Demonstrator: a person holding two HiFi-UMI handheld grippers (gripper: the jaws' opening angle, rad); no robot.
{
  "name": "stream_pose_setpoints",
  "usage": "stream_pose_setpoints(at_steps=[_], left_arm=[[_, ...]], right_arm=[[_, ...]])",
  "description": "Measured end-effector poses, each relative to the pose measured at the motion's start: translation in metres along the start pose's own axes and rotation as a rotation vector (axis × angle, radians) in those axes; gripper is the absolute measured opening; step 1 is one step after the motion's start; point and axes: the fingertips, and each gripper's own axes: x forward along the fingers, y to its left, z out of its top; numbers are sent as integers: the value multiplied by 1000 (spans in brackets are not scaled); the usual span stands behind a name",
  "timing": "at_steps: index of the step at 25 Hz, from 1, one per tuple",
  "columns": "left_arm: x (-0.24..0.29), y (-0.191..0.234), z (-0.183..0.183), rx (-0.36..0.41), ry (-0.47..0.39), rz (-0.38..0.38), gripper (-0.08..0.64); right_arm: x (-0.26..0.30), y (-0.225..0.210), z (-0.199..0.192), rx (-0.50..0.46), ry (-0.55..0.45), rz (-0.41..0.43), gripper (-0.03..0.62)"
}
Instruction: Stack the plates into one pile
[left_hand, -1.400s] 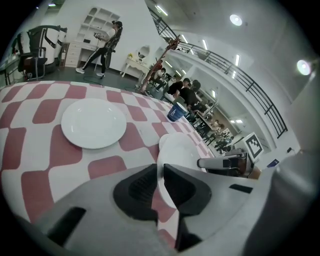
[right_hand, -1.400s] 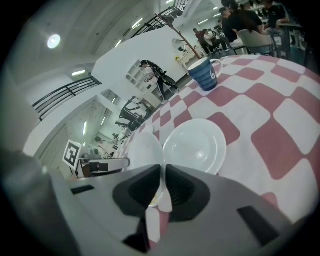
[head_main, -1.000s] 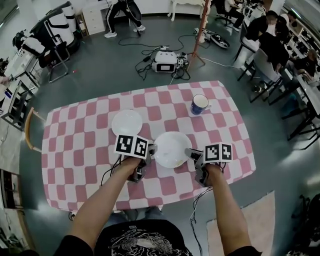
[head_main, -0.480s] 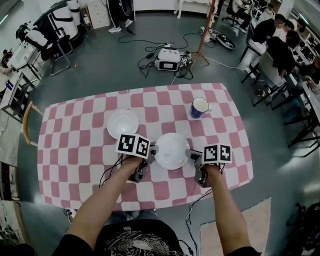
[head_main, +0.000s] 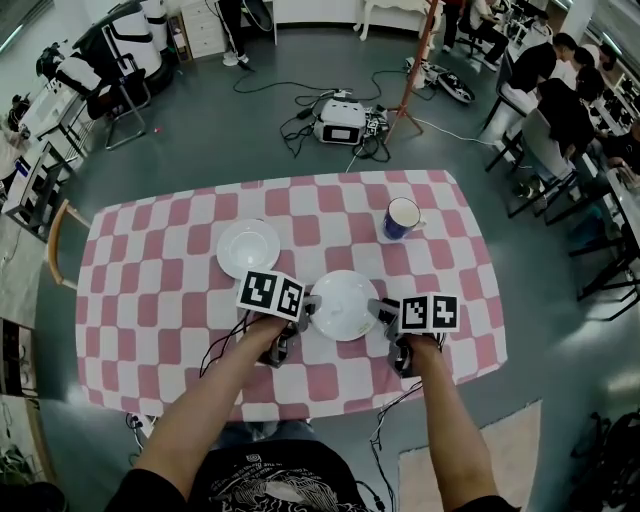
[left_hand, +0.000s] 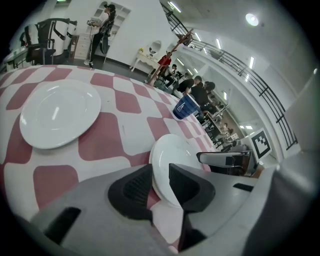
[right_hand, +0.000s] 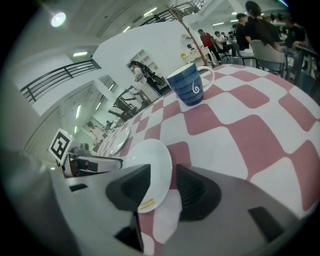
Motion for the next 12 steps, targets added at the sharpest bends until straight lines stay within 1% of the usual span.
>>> stream_pose_setpoints(at_steps=[3, 6, 9, 12], left_arm=[[-3, 0, 2, 35, -11, 13, 114], [-11, 0, 8, 54, -40, 20, 140], [-26, 2, 21, 78, -92, 35, 140], [-45, 2, 38, 108, -169, 55, 150]], right_arm=[[-3, -2, 3, -22, -17, -30, 167], [-6, 5, 10, -29, -54, -28, 178], [-8, 19, 22, -63, -88, -15, 190], [-12, 39, 38, -103, -135, 2, 195]])
